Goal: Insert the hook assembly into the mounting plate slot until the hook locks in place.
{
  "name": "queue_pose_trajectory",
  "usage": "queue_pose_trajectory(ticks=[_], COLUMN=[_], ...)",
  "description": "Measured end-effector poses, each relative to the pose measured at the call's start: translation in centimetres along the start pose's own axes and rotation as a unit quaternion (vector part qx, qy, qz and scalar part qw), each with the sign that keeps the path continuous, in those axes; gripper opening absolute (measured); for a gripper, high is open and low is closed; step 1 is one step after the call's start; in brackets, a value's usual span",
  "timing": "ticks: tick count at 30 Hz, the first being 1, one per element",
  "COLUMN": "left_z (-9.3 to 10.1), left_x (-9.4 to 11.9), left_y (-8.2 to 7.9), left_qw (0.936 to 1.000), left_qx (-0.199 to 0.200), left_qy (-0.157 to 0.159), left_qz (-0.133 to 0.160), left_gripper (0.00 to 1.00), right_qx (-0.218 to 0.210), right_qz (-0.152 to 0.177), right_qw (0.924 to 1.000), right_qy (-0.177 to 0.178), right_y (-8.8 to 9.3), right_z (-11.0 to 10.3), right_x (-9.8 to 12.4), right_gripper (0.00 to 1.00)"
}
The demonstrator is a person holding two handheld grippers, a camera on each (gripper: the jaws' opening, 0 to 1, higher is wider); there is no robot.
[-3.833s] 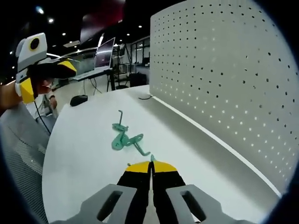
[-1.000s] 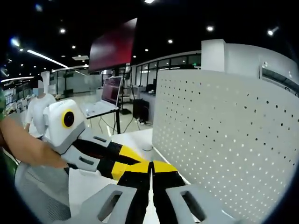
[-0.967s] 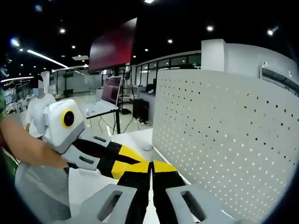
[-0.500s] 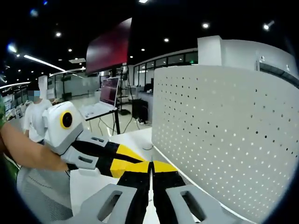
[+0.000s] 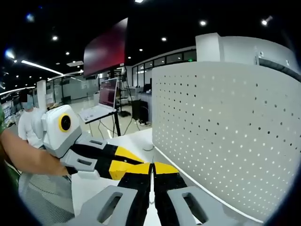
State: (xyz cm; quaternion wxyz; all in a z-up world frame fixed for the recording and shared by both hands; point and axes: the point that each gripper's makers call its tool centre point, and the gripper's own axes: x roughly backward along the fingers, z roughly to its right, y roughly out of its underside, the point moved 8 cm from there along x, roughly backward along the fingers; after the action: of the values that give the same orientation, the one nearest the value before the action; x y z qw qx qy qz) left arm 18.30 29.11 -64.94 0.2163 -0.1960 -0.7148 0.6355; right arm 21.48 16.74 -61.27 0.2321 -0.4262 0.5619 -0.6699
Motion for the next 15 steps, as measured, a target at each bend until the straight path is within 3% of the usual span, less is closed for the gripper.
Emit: queue_pose_trajectory(ticks=[12, 15], left_z=[-0.59, -0.66], left_x=[0.37, 0.42], left_y=[-0.01, 0.12], left_qw=[0.9997, 0.9997], left_qx=[0.020, 0.023], left_qy=[-0.011, -0.012], left_qz=[0.005, 0.004], left_gripper=[0.04, 0.04], right_qx=[0.017, 0.003], right_qz=[0.012, 0.011], right_qw=[0.9996, 0.9998], right_qy=[0.019, 0.018], right_y=[-0.15, 0.14], right_z=[0.46, 0.52], right_x=[0.90, 0.88], right_gripper=[0.04, 0.05])
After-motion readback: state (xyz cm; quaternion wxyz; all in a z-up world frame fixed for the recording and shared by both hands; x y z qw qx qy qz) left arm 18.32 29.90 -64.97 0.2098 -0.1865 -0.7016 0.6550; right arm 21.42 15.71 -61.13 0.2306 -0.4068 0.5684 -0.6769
